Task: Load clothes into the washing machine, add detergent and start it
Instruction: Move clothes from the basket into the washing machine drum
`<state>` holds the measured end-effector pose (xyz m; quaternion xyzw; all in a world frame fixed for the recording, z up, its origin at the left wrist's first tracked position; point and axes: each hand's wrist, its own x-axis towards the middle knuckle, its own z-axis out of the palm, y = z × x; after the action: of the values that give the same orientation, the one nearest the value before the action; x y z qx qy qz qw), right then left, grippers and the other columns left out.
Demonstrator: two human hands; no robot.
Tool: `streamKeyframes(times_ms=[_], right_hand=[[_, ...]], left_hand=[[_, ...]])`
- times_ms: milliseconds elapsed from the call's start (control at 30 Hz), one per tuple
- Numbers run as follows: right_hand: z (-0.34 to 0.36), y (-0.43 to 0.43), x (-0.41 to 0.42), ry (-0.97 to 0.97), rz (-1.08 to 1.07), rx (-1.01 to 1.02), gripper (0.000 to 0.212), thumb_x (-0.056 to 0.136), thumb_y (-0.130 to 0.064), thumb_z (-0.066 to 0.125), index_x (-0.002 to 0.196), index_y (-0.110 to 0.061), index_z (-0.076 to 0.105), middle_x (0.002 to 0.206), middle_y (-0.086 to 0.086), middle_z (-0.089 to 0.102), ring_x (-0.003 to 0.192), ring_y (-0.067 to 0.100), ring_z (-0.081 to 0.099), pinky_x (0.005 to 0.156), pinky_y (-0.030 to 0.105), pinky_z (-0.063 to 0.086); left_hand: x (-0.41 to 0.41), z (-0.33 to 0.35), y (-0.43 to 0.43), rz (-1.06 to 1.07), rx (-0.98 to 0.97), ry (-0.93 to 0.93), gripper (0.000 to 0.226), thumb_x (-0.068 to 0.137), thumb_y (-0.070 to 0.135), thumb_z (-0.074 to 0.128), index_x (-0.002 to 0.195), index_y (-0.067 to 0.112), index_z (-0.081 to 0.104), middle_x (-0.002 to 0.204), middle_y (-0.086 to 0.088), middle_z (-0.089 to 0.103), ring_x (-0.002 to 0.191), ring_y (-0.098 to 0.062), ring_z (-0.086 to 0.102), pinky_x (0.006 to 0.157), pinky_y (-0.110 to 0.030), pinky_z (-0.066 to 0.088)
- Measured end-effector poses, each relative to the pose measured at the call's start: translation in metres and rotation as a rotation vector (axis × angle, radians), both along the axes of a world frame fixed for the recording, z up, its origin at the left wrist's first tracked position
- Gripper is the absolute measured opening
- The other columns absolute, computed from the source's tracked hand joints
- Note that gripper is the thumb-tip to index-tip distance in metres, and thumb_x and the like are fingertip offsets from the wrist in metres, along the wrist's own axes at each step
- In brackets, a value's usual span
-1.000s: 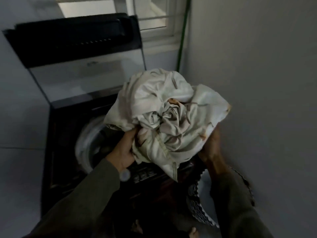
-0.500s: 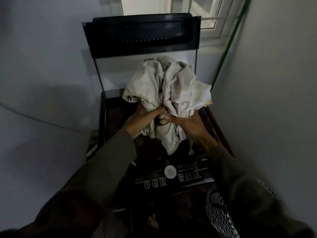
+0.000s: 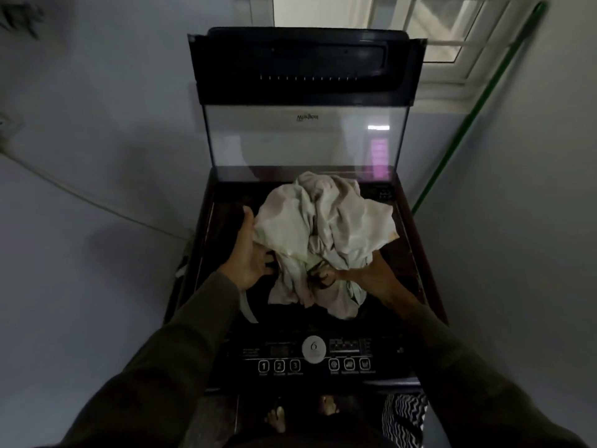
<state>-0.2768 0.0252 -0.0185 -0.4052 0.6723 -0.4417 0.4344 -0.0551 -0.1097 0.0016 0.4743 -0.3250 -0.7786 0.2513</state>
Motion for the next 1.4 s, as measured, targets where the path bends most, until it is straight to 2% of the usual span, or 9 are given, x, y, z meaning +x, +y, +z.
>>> streamKeyframes(times_ms=[133,300,433,533,667,867,1067,1267,1400], right_hand=[[-0.015,-0.010,-0.008,0.112,0.202,-0.002,0.038,0.083,-0.023,0.074,0.118,-0.018,0.063,0.131,0.026,0.058,0.097,0.000,0.064,0.093,0.028,0.052],[-0.047,-0.020,-0.008,0.239,0.224,0.103,0.098,0.055,-0.055,0.090,0.131,-0.007,0.051,0.127,0.001,0.061,0.113,0.007,0.059,0.096,0.024,0.050],[-0.067,-0.034,-0.005,0.346,0.269,0.177,0.055,0.076,-0.017,0.083,0.122,0.000,0.059,0.115,0.007,0.062,0.111,0.018,0.055,0.086,0.013,0.039],[-0.082,-0.043,-0.001,0.374,0.278,0.290,0.063,0.078,-0.030,0.078,0.128,0.001,0.054,0.132,0.018,0.056,0.126,0.033,0.051,0.099,0.033,0.042],[-0.087,-0.046,0.001,0.301,0.291,0.437,0.051,0.076,-0.018,0.083,0.119,-0.008,0.055,0.126,0.013,0.055,0.123,0.024,0.050,0.087,0.012,0.032],[-0.112,-0.046,0.018,0.378,0.092,0.482,0.143,0.048,-0.075,0.078,0.156,-0.014,0.007,0.161,0.016,0.015,0.147,0.034,0.021,0.116,0.041,0.028],[-0.112,-0.061,0.027,0.825,0.500,0.484,0.106,0.081,-0.057,0.066,0.146,-0.052,-0.017,0.162,0.010,-0.020,0.149,0.039,-0.009,0.113,0.063,0.021],[-0.137,-0.047,0.030,0.910,0.670,0.668,0.089,0.092,-0.046,0.057,0.145,-0.056,-0.014,0.162,0.015,-0.016,0.147,0.046,0.004,0.113,0.061,0.024],[-0.135,-0.045,0.037,0.923,0.718,0.739,0.084,0.095,-0.047,0.053,0.150,-0.049,-0.010,0.161,0.021,-0.016,0.144,0.052,0.010,0.115,0.057,0.024]], left_hand=[[-0.018,-0.021,0.010,-0.078,-0.034,-0.154,0.069,0.074,0.081,0.055,0.128,0.038,0.062,0.126,0.000,0.067,0.115,-0.026,0.062,0.100,-0.050,0.049],[-0.032,-0.048,0.027,-0.037,-0.130,-0.195,0.048,0.087,0.062,0.056,0.123,0.032,0.066,0.118,0.002,0.072,0.111,-0.019,0.067,0.102,-0.045,0.050],[-0.031,-0.071,0.025,0.008,-0.090,-0.249,0.062,0.080,0.068,0.061,0.132,0.033,0.060,0.122,0.004,0.070,0.109,-0.016,0.067,0.098,-0.041,0.053],[-0.028,-0.091,0.019,-0.035,-0.064,-0.313,0.080,0.075,0.071,0.063,0.144,0.034,0.046,0.136,0.005,0.060,0.116,-0.016,0.062,0.103,-0.040,0.049],[-0.024,-0.115,0.013,-0.181,-0.101,-0.449,0.054,0.098,0.040,0.055,0.148,0.023,0.042,0.145,-0.007,0.050,0.126,-0.026,0.053,0.105,-0.037,0.044],[-0.010,-0.141,0.016,-0.451,-0.285,-0.760,0.059,0.100,0.041,0.048,0.153,0.027,0.026,0.159,-0.011,0.028,0.140,-0.033,0.036,0.108,-0.035,0.035],[0.000,-0.149,0.008,-0.851,-0.942,-1.122,0.082,0.097,0.048,0.046,0.154,0.031,-0.011,0.163,-0.009,-0.017,0.150,-0.031,-0.008,0.121,-0.054,0.014],[0.014,-0.160,0.008,-1.295,-0.836,-1.140,0.074,0.101,0.034,0.047,0.154,0.042,-0.004,0.165,0.000,-0.011,0.151,-0.030,-0.008,0.118,-0.062,0.006],[0.016,-0.162,0.014,-1.102,-0.734,-1.043,0.057,0.103,0.036,0.039,0.156,0.035,0.016,0.166,0.000,0.001,0.152,-0.028,-0.003,0.116,-0.065,-0.004]])
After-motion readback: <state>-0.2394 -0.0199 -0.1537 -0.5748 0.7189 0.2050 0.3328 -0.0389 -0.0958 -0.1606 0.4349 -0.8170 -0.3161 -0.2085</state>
